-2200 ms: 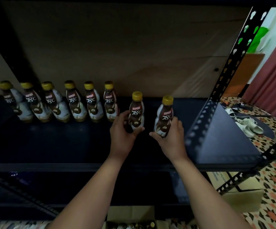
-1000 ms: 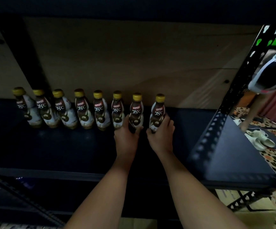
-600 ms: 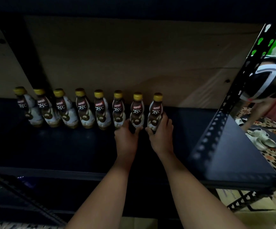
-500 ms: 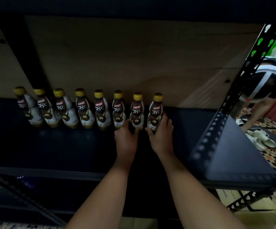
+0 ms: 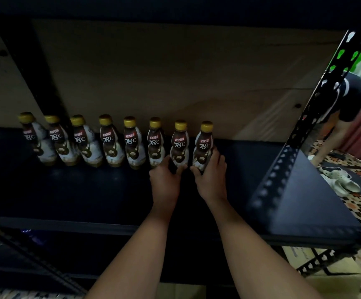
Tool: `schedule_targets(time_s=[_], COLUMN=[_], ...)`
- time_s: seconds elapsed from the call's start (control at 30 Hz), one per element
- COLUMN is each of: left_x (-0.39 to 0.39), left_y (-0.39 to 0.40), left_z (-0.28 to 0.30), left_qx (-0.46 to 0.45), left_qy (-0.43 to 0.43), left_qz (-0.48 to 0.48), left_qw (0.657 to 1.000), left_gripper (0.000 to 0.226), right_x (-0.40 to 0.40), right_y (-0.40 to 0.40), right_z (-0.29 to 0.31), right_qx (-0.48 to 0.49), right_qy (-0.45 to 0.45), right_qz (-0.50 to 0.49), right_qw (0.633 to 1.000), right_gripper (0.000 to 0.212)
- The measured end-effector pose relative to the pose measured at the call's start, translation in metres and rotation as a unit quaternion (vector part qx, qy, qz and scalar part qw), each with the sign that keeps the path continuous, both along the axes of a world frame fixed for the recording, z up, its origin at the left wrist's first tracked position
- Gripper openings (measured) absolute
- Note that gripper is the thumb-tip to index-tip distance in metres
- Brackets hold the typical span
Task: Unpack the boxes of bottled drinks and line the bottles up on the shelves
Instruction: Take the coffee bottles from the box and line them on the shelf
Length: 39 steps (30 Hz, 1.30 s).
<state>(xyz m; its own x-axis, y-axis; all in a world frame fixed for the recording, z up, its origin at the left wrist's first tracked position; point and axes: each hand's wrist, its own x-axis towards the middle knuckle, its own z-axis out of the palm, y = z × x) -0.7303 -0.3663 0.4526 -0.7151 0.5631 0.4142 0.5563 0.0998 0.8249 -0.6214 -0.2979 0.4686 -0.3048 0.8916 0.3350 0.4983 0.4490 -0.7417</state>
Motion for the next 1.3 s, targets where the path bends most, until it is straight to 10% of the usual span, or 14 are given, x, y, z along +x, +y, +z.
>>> schedule_targets(time_s=[1.07, 1.3], left_x=[0.006, 0.033], left_y=[-0.019, -0.073], left_z=[0.004, 0.01], left_qx=[-0.029, -0.004], left_qy=[-0.013, -0.018], left_qz=[0.011, 0.01], left_qw=[0.999, 1.0], left_gripper=[0.022, 0.019], right_x=[0.011, 0.043], right_y=[-0.006, -0.051], right_z=[-0.001, -0.004], right_qx=[-0.039, -0.038], right_qy=[0.054, 0.005], right_qz=[-0.004, 0.011], right_qw=[0.998, 0.999], right_gripper=[0.102, 0.055])
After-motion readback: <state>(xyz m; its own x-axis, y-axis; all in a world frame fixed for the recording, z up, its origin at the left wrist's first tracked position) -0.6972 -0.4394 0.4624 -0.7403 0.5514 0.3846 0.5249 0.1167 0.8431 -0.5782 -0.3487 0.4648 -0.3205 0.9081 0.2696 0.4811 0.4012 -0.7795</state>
